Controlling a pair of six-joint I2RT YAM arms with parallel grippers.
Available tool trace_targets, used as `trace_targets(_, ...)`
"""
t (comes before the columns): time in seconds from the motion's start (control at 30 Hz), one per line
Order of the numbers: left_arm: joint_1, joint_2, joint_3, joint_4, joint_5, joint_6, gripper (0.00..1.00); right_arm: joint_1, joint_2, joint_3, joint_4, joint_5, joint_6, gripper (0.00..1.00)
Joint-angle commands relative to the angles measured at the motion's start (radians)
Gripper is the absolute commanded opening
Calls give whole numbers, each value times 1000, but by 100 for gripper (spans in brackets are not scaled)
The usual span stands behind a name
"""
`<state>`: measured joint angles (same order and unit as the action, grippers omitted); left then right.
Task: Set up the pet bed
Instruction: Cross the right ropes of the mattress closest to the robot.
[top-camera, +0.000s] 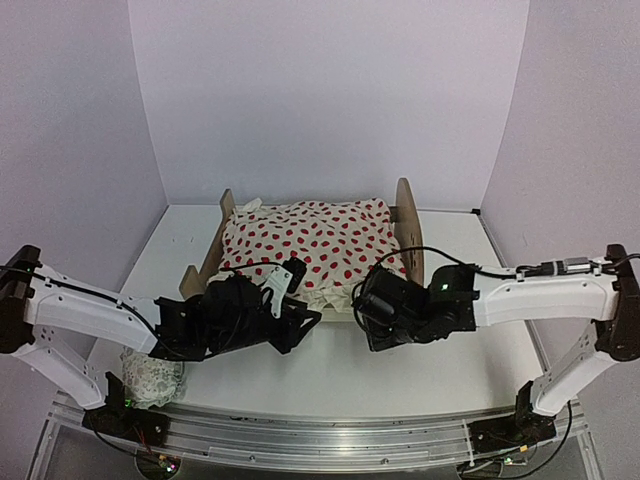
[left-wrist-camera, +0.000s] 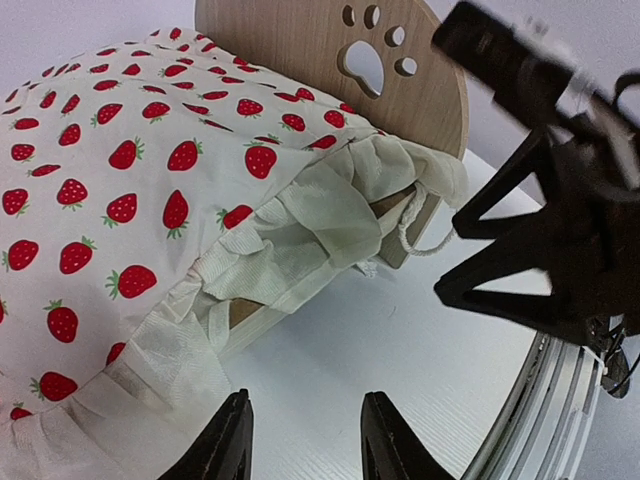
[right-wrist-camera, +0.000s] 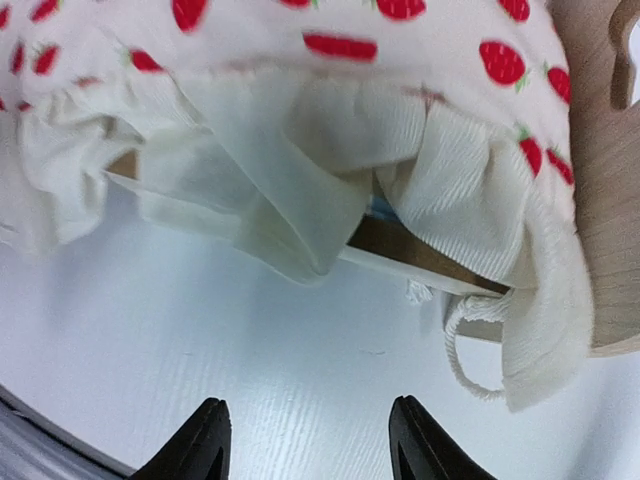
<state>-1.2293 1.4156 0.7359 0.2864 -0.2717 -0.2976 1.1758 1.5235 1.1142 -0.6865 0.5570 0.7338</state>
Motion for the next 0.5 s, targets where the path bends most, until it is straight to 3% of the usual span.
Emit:
trace_targets(0.0, 4, 51, 66, 8, 41, -32, 39, -32, -133, 93, -79, -43, -9, 57)
trace_targets(0.13, 4, 148, 64, 106, 130, -16, 40, -61, -234, 99, -106, -2, -9, 57)
trace_targets(0.47, -26, 511, 111, 652, 221, 96, 40, -111, -428, 7, -124, 118, -30, 54)
